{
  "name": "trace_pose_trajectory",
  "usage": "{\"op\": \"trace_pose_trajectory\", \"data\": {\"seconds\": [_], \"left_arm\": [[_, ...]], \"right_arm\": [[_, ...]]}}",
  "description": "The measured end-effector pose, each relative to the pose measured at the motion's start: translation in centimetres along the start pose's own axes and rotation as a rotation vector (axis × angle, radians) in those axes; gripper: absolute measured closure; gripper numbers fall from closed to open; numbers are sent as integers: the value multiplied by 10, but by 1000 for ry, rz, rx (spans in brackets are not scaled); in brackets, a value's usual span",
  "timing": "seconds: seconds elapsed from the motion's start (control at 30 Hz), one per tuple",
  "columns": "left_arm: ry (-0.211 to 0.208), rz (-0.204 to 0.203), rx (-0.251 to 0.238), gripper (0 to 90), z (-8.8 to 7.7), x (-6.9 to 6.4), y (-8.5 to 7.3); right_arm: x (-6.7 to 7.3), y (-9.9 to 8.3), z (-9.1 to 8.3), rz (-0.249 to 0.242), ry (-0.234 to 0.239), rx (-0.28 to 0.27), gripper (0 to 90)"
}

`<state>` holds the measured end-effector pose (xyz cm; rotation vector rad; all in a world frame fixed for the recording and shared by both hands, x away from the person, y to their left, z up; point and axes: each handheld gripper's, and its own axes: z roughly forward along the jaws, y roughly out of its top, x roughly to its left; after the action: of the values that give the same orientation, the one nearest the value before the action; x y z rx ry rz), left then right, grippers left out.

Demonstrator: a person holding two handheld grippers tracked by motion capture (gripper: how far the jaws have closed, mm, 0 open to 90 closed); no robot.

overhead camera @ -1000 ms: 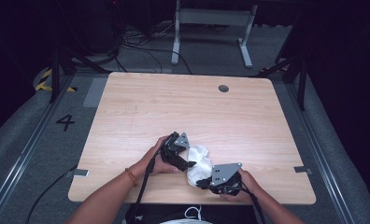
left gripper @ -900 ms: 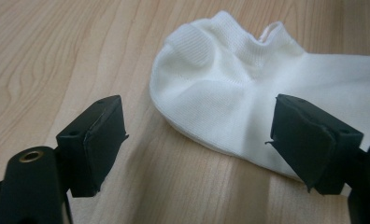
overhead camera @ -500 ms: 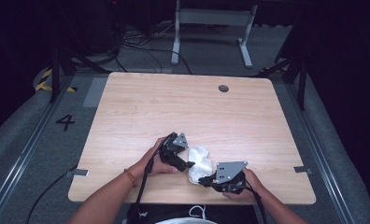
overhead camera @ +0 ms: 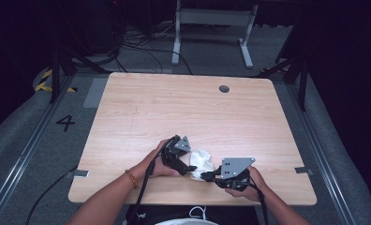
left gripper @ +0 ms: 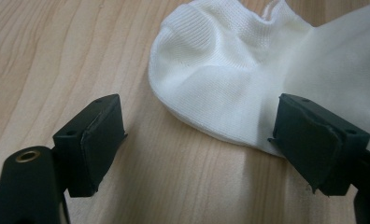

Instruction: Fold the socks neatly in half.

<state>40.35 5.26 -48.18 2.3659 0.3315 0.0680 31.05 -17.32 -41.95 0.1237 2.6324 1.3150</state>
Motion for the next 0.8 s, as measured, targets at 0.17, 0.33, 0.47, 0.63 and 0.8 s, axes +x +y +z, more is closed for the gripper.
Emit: {"op": "trace_pose_trajectory", "data": {"seconds": [0.17, 0.33, 0.47, 0.63, 0.8], "left_arm": [[-18, 21, 8, 168, 1, -1, 1], [6, 12, 22, 197, -5, 0, 5], [13, -56, -46, 215, -18, 10, 2], [-9, -53, 13, 209, -8, 11, 0], [-5, -14, 32, 207, -4, 7, 2]], "right_arm": [[-5, 0, -5, 19, -38, -9, 885], [-12, -2, -6, 47, -62, -12, 887], [-15, -3, -6, 55, -63, -15, 887], [-16, -3, -5, 66, -77, -14, 887], [-19, -3, -6, 89, -95, -25, 887]]}}
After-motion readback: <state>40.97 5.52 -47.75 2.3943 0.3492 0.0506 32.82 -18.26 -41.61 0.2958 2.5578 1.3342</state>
